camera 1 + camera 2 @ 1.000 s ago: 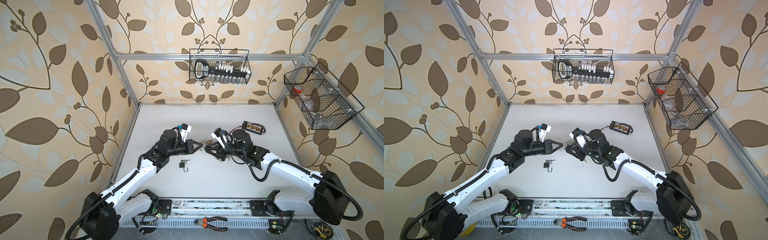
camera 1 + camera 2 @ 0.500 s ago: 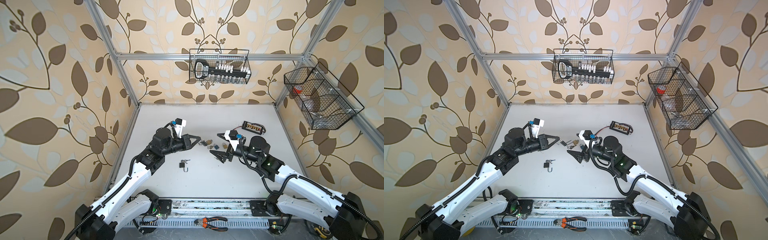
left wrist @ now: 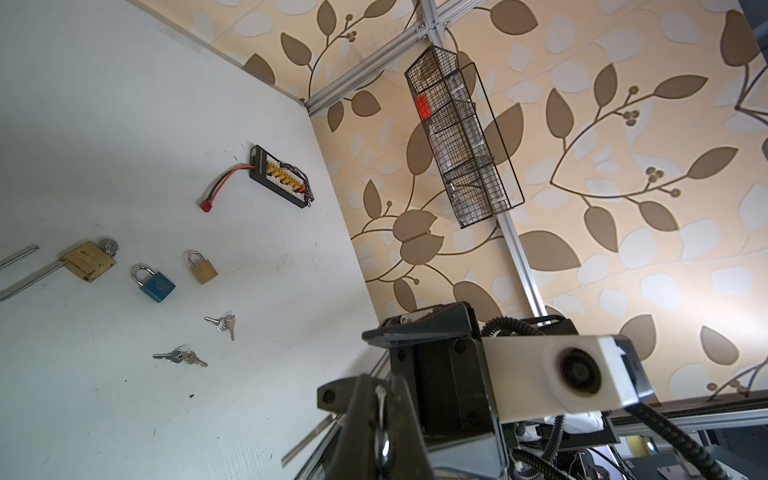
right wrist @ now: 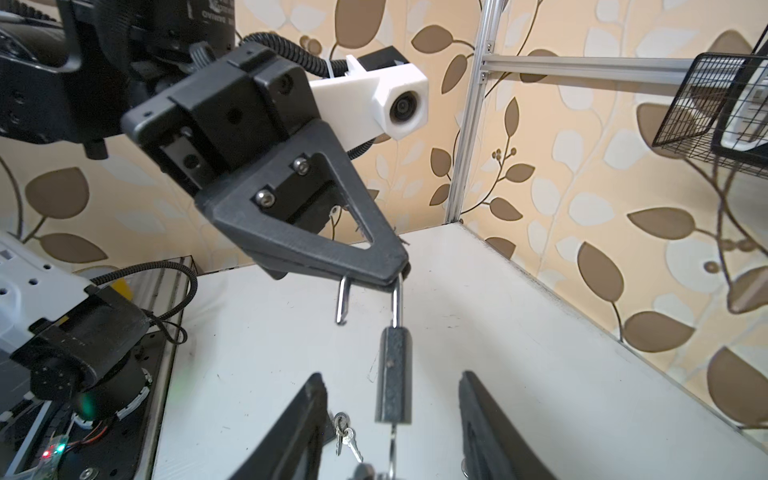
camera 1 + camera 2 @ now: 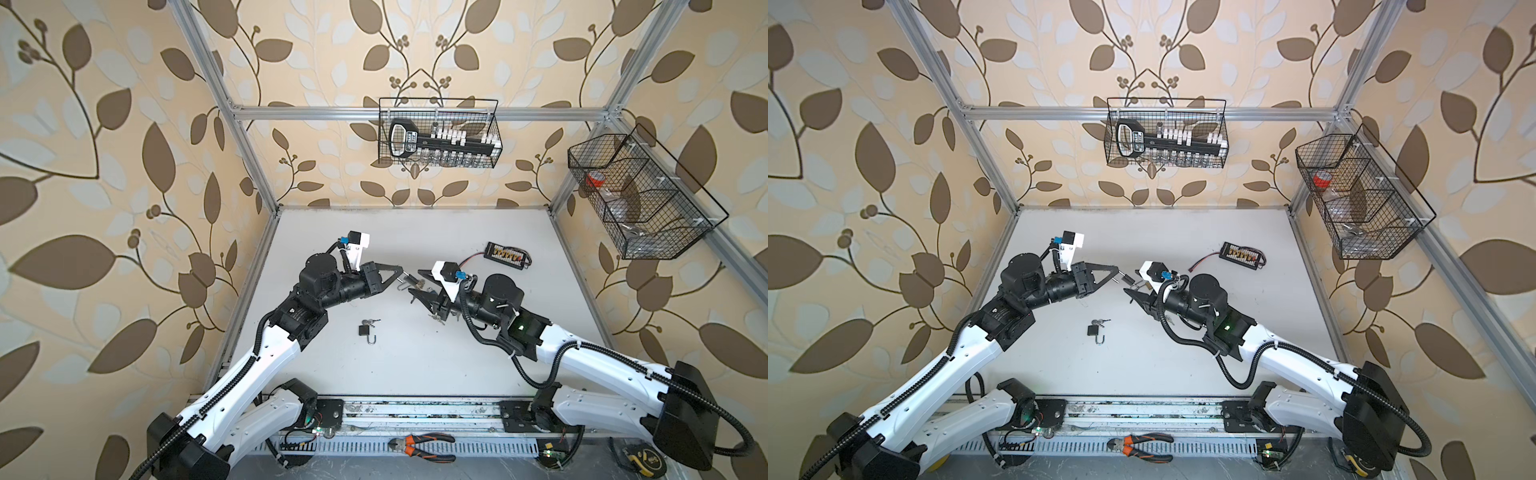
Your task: Lock with the key
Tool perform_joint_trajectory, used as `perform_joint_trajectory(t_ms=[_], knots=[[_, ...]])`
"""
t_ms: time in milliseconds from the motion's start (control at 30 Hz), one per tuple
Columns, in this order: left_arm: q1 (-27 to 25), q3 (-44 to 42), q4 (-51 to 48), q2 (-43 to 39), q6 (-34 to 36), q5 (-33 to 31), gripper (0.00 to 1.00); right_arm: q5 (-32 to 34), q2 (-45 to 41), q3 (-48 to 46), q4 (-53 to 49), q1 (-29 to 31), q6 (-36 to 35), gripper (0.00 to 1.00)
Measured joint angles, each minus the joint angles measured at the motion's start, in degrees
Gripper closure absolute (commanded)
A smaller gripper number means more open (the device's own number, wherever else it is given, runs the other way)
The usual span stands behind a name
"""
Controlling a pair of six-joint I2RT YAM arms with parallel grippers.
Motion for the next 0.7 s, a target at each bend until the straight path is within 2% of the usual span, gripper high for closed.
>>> perform_joint_trajectory(t_ms=[300,433,533,667,700], knots=[[0.0,0.0,0.92,-0.02,-0.44,0.26,1.0,0.11,2.19,1.18,0.57,0.09,0.39,0.65],[0.0,0.0,0.92,-0.02,-0.44,0.35,1.0,0.04,2.56,1.18,0.44,0.09,0.92,0.72],[0.0,0.0,0.92,-0.04,-0.42,0.33,1.0,-0.02,2.56,1.18,0.46,0.09,1.49,0.8],[0.0,0.0,0.9,-0.24,-0.28,0.33,1.0,-0.72,2.51,1.18,0.35,0.2,3.3,1.0],[0.0,0.0,0.94,-0.35,0.0,0.35,1.0,-1.18,2.49,1.18,0.24,0.2,4.15,1.0]])
